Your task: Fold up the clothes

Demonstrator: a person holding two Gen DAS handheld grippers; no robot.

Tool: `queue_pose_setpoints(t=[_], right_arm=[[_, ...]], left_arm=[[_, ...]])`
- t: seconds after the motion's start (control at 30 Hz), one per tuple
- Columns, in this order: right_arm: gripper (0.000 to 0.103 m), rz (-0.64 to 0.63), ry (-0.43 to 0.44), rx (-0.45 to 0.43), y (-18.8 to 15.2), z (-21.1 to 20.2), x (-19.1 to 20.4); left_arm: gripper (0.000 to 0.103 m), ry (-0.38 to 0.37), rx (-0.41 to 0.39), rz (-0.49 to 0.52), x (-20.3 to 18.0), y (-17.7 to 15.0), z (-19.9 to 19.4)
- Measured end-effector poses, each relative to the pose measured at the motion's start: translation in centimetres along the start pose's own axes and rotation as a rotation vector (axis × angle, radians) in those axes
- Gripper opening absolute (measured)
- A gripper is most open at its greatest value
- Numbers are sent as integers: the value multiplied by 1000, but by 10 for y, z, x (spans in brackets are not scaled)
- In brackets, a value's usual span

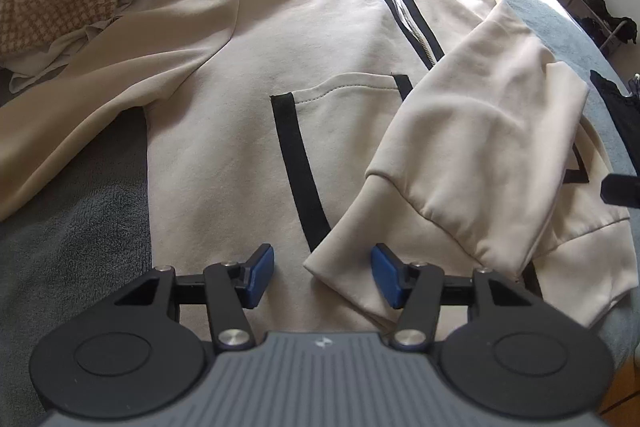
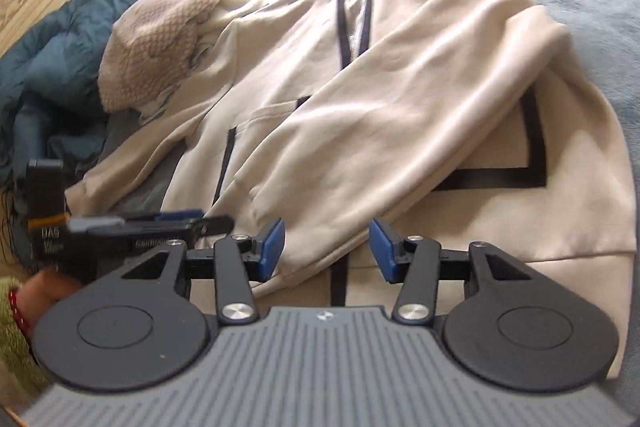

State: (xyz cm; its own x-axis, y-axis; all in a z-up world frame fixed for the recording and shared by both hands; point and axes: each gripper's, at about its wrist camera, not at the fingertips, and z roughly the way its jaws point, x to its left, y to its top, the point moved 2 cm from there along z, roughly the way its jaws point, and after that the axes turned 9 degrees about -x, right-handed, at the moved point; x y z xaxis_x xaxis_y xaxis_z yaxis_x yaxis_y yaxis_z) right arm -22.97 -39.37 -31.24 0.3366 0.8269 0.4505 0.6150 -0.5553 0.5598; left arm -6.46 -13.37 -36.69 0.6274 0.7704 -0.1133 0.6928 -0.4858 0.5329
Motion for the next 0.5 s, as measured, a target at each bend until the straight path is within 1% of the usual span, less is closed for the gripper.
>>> queue_pose_setpoints(t=[0.03,0.07,0.13,0.2,0.27,0.3,0.4,0.47,0.5], right_arm=[[46,33,-30,-30,7,-3,-13],[46,23,-69,-59,15,-6,-24],[46,-45,-149,-104,26,-7,-42],[46,-115,-231,-135,38,-5,-61],[46,-180,-291,-157,48,-3,-79],[46,-207,-307,-163,52,0,-88],[46,-236,-299,-158,63,16,-115],[45,-253,-288,-156,68,29,-127],[45,-263,-280,-151,70,36,-132]], left_arm=[[56,14,2,11,-1,2,-4],[55,28,0,17,-2,6,-7],[55,43,-22,22,-7,19,-11],[56,33,-53,38,-20,36,-8],[56,2,-84,68,-45,57,3],[56,-16,-100,86,-60,67,11],[56,-77,-138,132,-107,93,39],[56,-103,-154,162,-136,106,59],[56,-103,-159,177,-148,111,69]])
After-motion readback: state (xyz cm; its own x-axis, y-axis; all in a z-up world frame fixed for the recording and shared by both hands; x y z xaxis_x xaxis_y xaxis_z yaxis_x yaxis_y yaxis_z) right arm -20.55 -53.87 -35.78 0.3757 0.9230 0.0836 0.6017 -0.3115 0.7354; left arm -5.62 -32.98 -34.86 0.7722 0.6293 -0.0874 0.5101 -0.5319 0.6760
